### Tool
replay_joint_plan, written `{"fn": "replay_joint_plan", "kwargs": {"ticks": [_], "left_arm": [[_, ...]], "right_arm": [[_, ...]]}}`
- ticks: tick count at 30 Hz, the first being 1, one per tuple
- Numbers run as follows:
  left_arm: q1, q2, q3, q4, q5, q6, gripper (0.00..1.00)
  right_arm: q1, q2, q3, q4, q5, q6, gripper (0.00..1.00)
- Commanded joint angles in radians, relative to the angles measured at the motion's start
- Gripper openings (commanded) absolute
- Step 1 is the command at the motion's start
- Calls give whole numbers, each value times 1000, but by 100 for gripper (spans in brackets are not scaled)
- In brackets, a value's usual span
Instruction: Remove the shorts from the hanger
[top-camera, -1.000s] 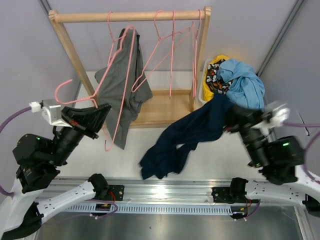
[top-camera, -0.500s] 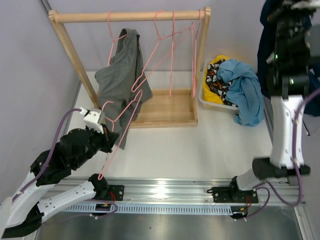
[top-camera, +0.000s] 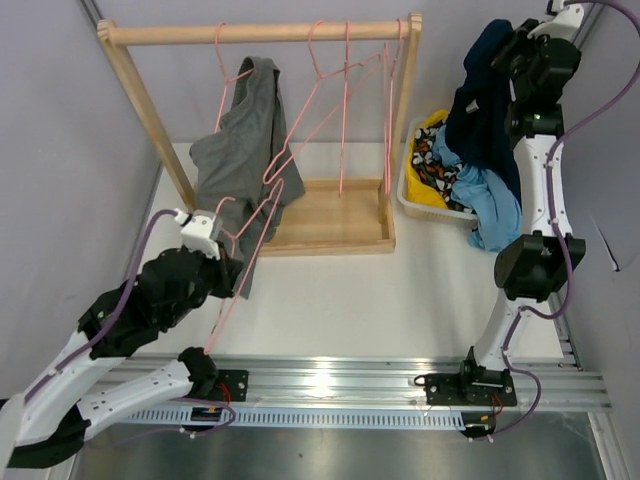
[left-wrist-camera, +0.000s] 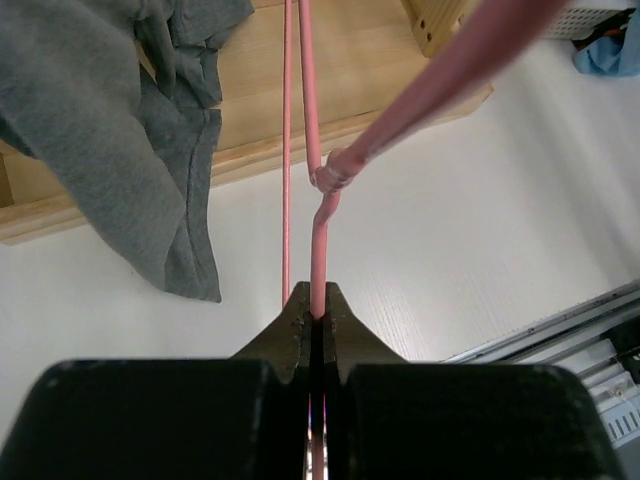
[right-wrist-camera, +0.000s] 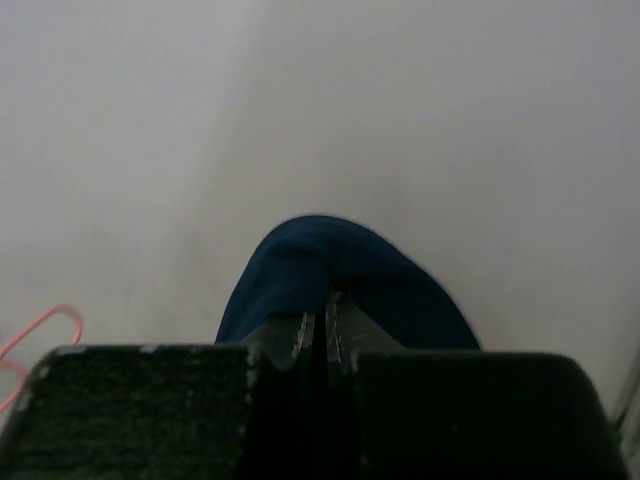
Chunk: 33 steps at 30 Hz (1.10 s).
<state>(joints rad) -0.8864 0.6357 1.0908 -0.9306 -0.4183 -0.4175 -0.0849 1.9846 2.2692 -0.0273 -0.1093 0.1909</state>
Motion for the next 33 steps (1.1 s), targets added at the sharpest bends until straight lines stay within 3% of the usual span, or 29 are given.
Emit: {"fn": "replay_joint_plan", "kwargs": {"ticks": [1,2,4,5,6,9,15,19,27,33], "left_arm": [[-3,70,-16,116,-25,25,0],[-3,91,0,124,-33,31,0],[0,183,43,128,-80,51,0],[6,224,87,122,-95,74,0],[27,264,134,116,-108,83,0],[82,378,210,127,-93,121,0],[237,498,374,153,-43,197,0],[257,536,475,113,-66,246,0],[303,574,541,167,-45,307,0],[329,737,740,213,-8,338,0]], "right_arm": [[16,-124,-230,231,-88,120,0],[20,-156,-451,332,-87,140,0],[53,-255,-679,430,-38,185,0],[66,-283,-868,496,-20,200,6],[82,-308,-948,512,-4,208,33],[145,-388,-1161,472,109,272,76],[253,-605,-1424,391,241,294,77],[292,-780,-1605,394,237,260,77],[324,-1013,-1743,329,204,269,77],[439,-1064,-1812,349,255,269,76]]}}
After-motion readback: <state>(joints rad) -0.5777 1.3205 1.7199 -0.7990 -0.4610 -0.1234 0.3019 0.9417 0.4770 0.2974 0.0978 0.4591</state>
